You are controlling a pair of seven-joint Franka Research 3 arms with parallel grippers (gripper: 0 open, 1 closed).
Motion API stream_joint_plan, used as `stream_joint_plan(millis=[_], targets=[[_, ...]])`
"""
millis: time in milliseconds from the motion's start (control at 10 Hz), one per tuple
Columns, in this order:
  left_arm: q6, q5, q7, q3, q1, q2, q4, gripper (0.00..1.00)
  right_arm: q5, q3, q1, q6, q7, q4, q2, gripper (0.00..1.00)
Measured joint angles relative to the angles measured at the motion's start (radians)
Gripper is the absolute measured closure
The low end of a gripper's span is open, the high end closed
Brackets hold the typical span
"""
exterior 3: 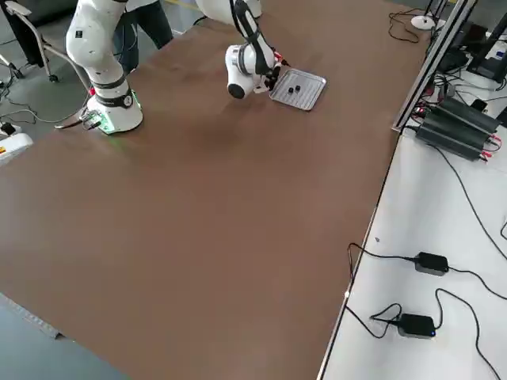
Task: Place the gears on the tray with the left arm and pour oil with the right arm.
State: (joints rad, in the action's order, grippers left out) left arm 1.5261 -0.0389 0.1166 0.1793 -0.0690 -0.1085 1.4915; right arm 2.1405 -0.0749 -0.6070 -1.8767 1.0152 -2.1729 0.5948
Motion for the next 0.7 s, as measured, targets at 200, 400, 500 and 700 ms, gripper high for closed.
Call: stream_joint_plan(millis=[200, 400, 500, 700], targets=[[0.0, 0.0, -0.002, 0.0, -0.019, 0.0, 0.0, 0.01, 0.0, 0.0, 0.0, 0.0, -0.122, 0.012, 0.0, 0.65], [0.0, 0.0, -0.006, 0.0, -0.026, 0.0, 0.0, 0.01, 0.001, 0.0, 0.0, 0.003, -0.251, 0.025, 0.0, 0.66], [0.0, 0.0, -0.006, 0.0, -0.026, 0.0, 0.0, 0.01, 0.001, 0.001, 0.001, 0.003, -0.311, 0.034, 0.0, 0.66], [0.0, 0.0, -0.006, 0.0, -0.026, 0.0, 0.0, 0.01, 0.001, 0.003, 0.003, 0.003, -0.431, 0.054, -0.001, 0.66]])
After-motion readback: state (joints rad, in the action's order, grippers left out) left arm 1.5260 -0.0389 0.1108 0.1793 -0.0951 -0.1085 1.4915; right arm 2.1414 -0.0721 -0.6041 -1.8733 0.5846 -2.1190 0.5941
